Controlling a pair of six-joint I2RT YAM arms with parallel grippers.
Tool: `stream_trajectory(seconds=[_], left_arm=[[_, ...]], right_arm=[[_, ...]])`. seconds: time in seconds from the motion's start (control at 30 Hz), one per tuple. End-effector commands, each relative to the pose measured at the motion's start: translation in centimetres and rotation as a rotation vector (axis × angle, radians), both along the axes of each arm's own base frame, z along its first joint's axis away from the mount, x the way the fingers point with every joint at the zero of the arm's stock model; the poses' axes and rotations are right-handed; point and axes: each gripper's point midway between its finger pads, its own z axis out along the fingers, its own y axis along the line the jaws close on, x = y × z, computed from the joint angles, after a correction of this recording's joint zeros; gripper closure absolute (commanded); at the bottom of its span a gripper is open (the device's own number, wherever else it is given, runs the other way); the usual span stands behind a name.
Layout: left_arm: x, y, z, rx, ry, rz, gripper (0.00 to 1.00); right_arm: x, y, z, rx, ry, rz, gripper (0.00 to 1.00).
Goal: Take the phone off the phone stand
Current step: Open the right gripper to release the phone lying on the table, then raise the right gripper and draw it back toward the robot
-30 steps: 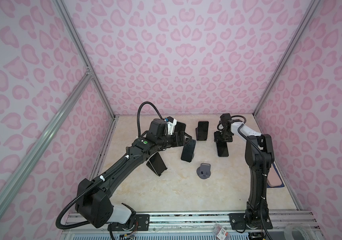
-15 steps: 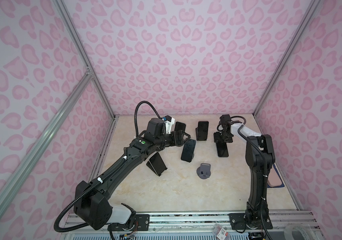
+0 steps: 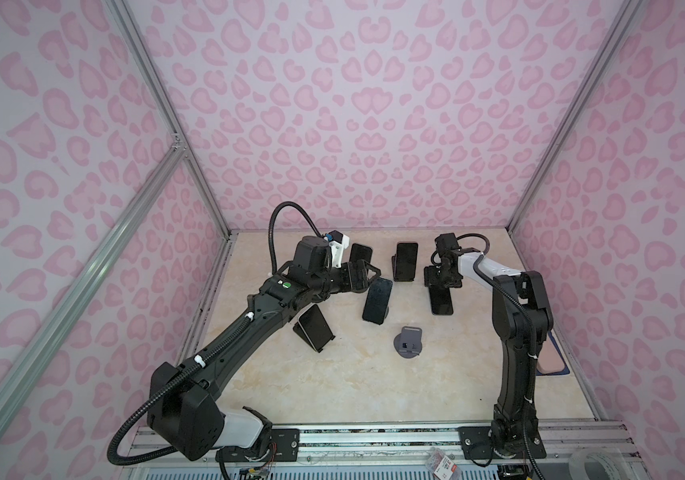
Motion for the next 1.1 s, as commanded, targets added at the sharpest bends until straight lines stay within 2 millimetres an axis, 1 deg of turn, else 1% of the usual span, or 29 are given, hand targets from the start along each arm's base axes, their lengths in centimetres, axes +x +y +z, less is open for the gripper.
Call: stream_trajectory(seconds=[0.0, 0.23, 0.33, 0.43, 0.53, 0.6, 0.63, 0.73, 0.83, 1.0, 1.07], left_arm=[[0.4, -0.2, 0.5, -0.009, -0.027, -0.001, 0.00], [0.1, 0.0, 1.5, -0.024, -0.050, -0.004, 0.00], [0.1, -0.1, 1.4, -0.025, -0.048, -0.006, 0.00], [0.0, -0.1, 1.6, -0.031, -0.047, -0.010, 0.00], [-0.1, 0.0, 1.9, -0.031, -0.060, -0.005, 0.00], [0.0, 0.4, 2.1, -0.021, -0.078, 0.007, 0.00], [0.0, 0.5, 2.2, -0.017, -0.085, 0.014, 0.00], [-0.1, 0.8, 2.9, -0.016, -0.107, 0.022, 0.00], [-0.1, 1.1, 3.2, -0.012, -0.124, 0.037, 0.00], [0.4, 2.3, 3.3, 0.020, -0.157, 0.099, 0.00], [0.6, 2.9, 3.5, 0.034, -0.179, 0.129, 0.00]], right_arm=[[-3.2, 2.2, -2.3, 0.118, 0.146, 0.022, 0.22], [-3.4, 2.2, -2.2, 0.132, 0.131, 0.004, 0.20], [-3.0, 1.9, -1.1, 0.119, 0.100, -0.013, 0.17], [-2.3, 1.3, 0.7, 0.096, 0.060, -0.038, 0.15], [-1.8, 0.8, 3.0, 0.088, -0.008, -0.079, 0.12], [-1.3, 0.4, 5.4, 0.082, -0.073, -0.113, 0.10], [-2.3, 0.0, 5.1, 0.069, -0.062, -0.125, 0.09], [-2.6, -0.5, 7.9, 0.062, -0.125, -0.148, 0.08], [-3.9, -0.5, 10.8, 0.049, -0.169, -0.150, 0.08], [-8.5, 0.1, 13.7, 0.018, -0.250, -0.157, 0.11], [-10.1, 0.5, 14.2, 0.030, -0.276, -0.150, 0.12]])
